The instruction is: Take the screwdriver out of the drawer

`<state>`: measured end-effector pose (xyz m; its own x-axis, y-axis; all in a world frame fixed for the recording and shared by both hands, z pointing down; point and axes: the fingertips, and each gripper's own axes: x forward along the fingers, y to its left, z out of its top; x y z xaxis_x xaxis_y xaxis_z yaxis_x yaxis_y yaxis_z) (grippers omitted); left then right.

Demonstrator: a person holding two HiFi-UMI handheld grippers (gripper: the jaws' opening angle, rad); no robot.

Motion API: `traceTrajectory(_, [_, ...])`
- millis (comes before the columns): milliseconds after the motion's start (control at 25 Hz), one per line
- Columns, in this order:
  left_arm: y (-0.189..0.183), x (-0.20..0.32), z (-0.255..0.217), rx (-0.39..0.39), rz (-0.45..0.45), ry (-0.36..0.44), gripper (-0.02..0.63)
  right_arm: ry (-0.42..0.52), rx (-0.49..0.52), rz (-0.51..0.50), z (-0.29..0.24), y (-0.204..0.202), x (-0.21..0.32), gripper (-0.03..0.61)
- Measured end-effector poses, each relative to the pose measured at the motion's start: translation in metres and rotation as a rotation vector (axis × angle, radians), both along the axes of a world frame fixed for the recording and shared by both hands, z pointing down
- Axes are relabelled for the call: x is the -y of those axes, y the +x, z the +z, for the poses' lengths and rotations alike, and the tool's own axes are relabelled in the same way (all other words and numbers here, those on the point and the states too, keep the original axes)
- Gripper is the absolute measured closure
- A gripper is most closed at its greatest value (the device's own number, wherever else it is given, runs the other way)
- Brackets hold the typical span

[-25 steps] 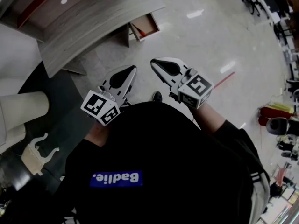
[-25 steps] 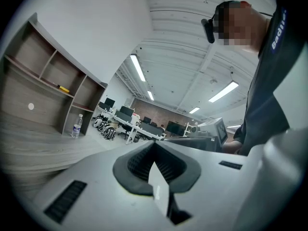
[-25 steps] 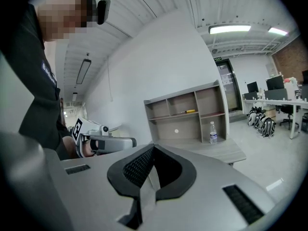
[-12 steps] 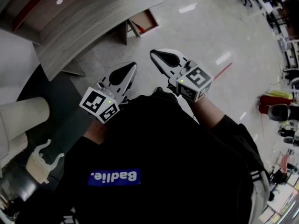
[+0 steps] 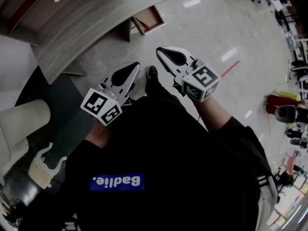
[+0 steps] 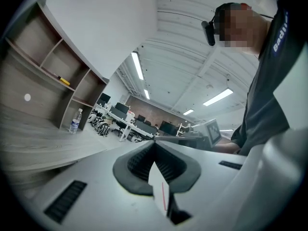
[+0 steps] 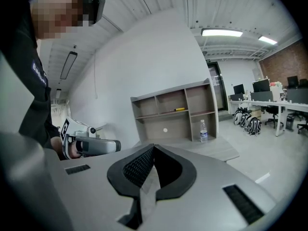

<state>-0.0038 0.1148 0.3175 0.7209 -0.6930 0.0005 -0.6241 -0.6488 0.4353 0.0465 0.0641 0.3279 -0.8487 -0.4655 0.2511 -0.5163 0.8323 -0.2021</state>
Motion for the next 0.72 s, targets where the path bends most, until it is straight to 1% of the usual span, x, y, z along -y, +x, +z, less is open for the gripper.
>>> traceTrajectory(160, [-0.002,0.022,0.003,0.016,-0.032,-0.012,0.612,-0.013,-0.002,-0.033,0.008,-0.005,0.024,0.548])
traceTrajectory(360, [-0.011,0.071,0.007,0.021,-0.098,-0.030,0.612,-0.020,-0.021,-0.093,0.027,-0.014,0.074,0.548])
traceTrajectory(480, [-0.006,0.102,0.012,0.021,-0.125,-0.047,0.612,-0.028,-0.018,-0.123,0.034,-0.015,0.106,0.548])
traceTrajectory(720, [0.011,0.158,0.020,0.030,-0.176,-0.078,0.612,-0.045,-0.022,-0.167,0.050,-0.001,0.164,0.548])
